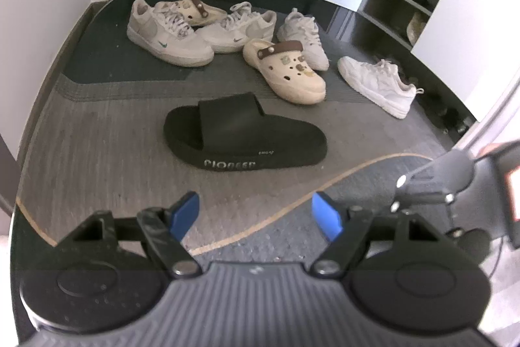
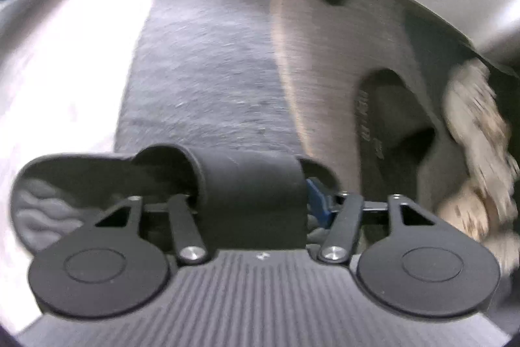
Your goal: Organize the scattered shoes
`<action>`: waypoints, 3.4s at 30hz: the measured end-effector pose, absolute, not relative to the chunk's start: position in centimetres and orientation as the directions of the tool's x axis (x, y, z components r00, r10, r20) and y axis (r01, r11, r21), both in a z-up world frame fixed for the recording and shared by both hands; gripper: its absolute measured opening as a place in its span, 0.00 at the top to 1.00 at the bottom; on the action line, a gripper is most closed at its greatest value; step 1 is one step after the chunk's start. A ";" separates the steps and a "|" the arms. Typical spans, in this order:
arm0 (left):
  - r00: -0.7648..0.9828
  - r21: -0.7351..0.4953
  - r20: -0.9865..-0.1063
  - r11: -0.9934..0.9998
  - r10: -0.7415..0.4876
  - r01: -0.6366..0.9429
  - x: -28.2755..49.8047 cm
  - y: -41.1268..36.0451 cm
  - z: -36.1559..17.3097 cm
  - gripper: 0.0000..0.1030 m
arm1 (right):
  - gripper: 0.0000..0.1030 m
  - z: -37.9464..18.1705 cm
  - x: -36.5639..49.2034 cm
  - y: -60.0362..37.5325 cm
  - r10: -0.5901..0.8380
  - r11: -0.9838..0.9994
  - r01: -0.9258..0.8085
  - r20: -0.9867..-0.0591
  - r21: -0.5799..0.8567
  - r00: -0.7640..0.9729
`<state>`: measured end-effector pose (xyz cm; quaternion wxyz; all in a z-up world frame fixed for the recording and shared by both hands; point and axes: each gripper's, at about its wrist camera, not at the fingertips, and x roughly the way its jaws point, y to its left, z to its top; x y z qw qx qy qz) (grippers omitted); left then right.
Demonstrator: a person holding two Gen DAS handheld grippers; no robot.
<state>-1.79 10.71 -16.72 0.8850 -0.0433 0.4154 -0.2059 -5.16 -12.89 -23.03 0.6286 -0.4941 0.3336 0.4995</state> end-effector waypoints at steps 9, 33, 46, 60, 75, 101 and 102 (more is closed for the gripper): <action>0.551 -0.265 -0.730 0.910 -0.405 0.318 -0.8 10.9 -17.8 0.24 | 0.83 -25.1 -6.4 -14.0 0.307 0.061 -0.925 -0.875 -0.375 0.374; 0.541 -0.197 -0.760 0.921 -0.361 0.337 1.4 6.1 -19.2 0.22 | 0.26 -31.2 -12.6 -15.0 0.198 0.237 -0.616 -0.583 -0.752 0.788; 0.612 -0.020 -0.782 0.985 -0.121 0.170 10.8 0.4 -20.2 0.20 | 0.13 -26.2 -17.5 -19.0 0.215 0.369 -0.576 -0.537 -0.729 0.816; 0.579 0.369 -0.770 0.927 0.269 0.060 18.4 -7.5 -25.6 0.37 | 0.13 -21.8 -18.2 -20.9 0.092 0.757 -0.411 -0.540 -0.508 0.836; 0.605 0.429 -0.729 0.903 0.321 0.037 17.5 -4.5 -24.8 0.83 | 0.13 -21.1 -18.3 -23.1 -0.004 0.870 -0.286 -0.586 -0.402 0.811; 0.715 0.490 -0.694 0.785 0.088 0.379 -0.7 7.1 -21.0 0.88 | 0.13 -18.6 -14.1 -19.2 0.186 0.938 -0.316 -0.568 -0.138 0.802; 0.713 0.495 -0.696 0.776 0.086 0.390 -1.2 7.3 -21.5 0.88 | 0.13 -18.6 -14.0 -18.9 0.193 0.938 -0.321 -0.572 -0.130 0.797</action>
